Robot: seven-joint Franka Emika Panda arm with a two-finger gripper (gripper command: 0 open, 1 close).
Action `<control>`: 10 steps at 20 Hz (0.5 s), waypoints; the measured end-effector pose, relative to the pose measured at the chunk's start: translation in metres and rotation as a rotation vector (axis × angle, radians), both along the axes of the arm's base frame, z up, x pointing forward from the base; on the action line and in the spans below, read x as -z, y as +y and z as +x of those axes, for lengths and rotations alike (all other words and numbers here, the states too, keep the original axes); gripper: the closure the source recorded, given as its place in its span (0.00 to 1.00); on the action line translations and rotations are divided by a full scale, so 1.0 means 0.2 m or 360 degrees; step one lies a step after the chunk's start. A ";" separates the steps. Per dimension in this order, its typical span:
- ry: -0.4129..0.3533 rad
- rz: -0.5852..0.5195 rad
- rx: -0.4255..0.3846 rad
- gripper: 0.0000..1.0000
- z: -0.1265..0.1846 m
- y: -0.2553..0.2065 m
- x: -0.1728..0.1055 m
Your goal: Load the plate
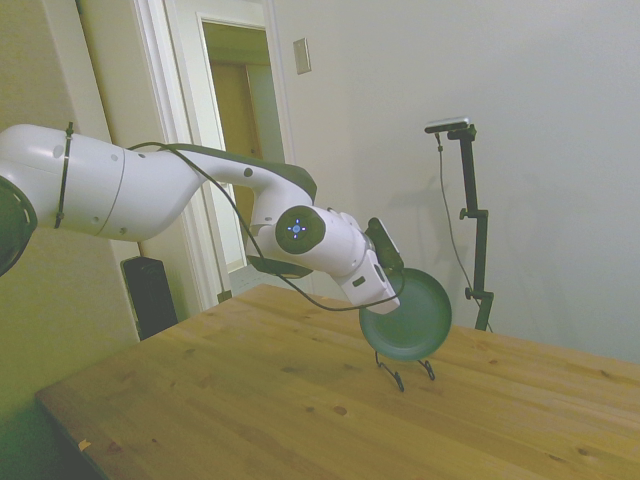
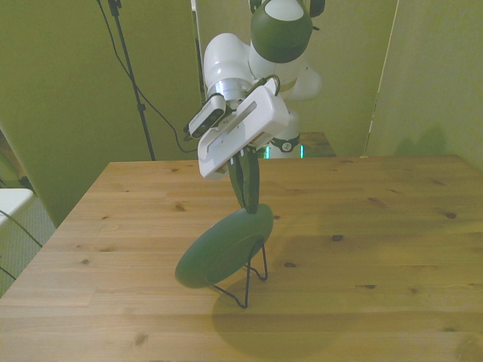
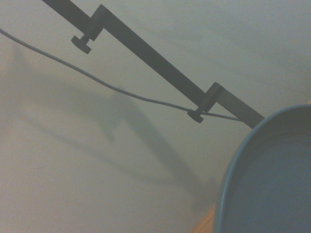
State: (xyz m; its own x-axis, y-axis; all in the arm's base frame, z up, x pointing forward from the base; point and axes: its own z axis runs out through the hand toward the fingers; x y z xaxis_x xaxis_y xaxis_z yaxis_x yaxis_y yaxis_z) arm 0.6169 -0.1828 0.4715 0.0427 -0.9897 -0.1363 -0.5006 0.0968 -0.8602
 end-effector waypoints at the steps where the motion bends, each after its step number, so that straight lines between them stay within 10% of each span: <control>1: 0.0002 0.0006 -0.0006 1.00 0.00 0.00 0.00; 9: 0.0027 0.0024 0.0000 1.00 -0.02 -0.05 0.04; 10: 0.0027 0.0024 0.0001 0.00 -0.02 -0.05 0.04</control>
State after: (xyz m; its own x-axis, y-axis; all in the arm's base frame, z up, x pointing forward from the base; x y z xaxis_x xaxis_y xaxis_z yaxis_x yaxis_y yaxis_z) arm 0.6127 -0.1933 0.4629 0.0395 -0.9876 -0.1518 -0.5152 0.1100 -0.8500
